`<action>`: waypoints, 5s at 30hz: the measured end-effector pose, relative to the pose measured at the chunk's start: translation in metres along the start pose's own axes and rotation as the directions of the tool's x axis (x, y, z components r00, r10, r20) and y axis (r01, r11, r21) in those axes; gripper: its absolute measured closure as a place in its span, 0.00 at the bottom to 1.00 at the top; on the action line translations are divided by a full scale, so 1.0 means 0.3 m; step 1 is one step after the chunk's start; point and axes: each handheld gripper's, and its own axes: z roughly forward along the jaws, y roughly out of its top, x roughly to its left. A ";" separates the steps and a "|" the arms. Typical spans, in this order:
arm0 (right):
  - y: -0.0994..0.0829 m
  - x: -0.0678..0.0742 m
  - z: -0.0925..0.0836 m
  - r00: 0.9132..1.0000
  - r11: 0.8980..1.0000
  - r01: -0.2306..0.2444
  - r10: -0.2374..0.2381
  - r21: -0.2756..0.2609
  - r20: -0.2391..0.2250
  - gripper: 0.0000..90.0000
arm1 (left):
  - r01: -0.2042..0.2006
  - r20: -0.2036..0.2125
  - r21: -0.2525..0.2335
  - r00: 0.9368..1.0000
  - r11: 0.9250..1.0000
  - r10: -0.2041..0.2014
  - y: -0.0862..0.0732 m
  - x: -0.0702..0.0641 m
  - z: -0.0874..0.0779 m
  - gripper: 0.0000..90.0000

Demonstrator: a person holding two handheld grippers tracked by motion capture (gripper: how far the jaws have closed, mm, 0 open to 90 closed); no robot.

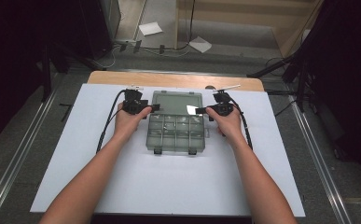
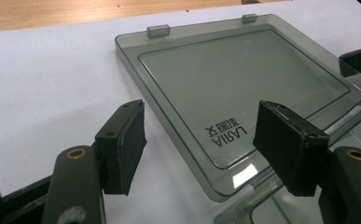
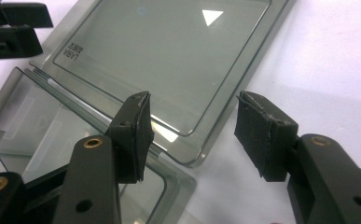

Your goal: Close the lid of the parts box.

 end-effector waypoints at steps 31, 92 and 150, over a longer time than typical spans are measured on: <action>0.003 -0.023 -0.013 0.999 0.997 -0.041 0.039 -0.059 -0.029 0.84 | 0.006 0.029 -0.008 1.000 1.000 -0.005 -0.006 -0.010 0.016 0.48; 0.055 0.090 -0.158 0.989 0.941 0.102 -0.061 -0.323 0.136 0.95 | 0.045 0.098 -0.176 0.995 0.983 -0.028 0.021 0.046 -0.183 0.80; -0.019 0.055 -0.231 0.979 0.913 0.202 -0.193 -0.355 0.060 1.00 | 0.039 0.214 -0.126 0.977 0.991 -0.011 0.113 0.042 -0.154 1.00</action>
